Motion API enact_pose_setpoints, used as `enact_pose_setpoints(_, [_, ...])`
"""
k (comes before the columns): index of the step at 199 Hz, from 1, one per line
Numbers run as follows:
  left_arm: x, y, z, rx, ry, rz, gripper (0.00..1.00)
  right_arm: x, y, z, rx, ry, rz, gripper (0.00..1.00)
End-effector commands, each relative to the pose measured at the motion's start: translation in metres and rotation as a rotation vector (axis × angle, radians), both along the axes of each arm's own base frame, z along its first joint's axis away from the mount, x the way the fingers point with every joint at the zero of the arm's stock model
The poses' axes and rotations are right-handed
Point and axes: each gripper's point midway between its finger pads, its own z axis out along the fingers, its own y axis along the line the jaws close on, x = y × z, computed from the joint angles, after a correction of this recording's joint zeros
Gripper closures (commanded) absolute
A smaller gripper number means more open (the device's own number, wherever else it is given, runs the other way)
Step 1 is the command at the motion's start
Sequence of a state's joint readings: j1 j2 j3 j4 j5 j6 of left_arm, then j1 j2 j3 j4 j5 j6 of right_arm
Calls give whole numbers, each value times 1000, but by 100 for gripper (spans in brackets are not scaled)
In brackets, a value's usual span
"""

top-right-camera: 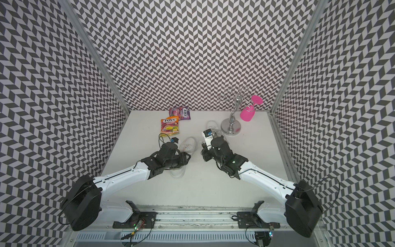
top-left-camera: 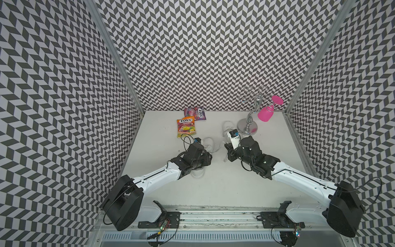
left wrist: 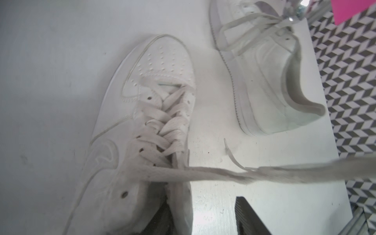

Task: Tie the shoes
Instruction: Pick up the shoelace at the center of the board, then place the shoelace at the center of the board, then adjust the shoe at the center of the board.

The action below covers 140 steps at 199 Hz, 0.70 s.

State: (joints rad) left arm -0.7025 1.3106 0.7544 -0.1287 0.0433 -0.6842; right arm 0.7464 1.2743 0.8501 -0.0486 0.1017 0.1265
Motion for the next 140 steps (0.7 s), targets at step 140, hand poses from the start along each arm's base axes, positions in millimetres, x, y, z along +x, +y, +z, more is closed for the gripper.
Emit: enact_pose_setpoints(140, [-19,45,2,-249,6,-76,33,58,16,32,-65,-127,-50,100])
